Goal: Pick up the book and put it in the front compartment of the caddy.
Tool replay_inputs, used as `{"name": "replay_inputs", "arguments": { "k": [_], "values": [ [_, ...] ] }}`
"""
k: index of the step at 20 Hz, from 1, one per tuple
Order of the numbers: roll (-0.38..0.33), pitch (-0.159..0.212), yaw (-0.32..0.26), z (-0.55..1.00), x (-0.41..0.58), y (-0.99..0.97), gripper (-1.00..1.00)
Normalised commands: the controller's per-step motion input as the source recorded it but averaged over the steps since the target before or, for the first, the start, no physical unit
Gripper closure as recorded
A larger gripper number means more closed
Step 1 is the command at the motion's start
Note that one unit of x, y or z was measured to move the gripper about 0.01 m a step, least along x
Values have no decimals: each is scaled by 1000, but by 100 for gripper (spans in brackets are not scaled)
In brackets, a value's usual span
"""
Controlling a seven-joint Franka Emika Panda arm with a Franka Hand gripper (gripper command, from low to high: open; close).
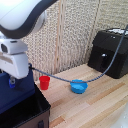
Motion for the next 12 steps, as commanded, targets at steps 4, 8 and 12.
{"name": "replay_inputs", "arguments": {
  "k": [4,8,12],
  "values": [
    [-8,13,-102,-13,221,-28,-100],
    [107,43,11,126,234,-381,-100],
    [92,105,2,123,267,-274,-100]
  ]
}}
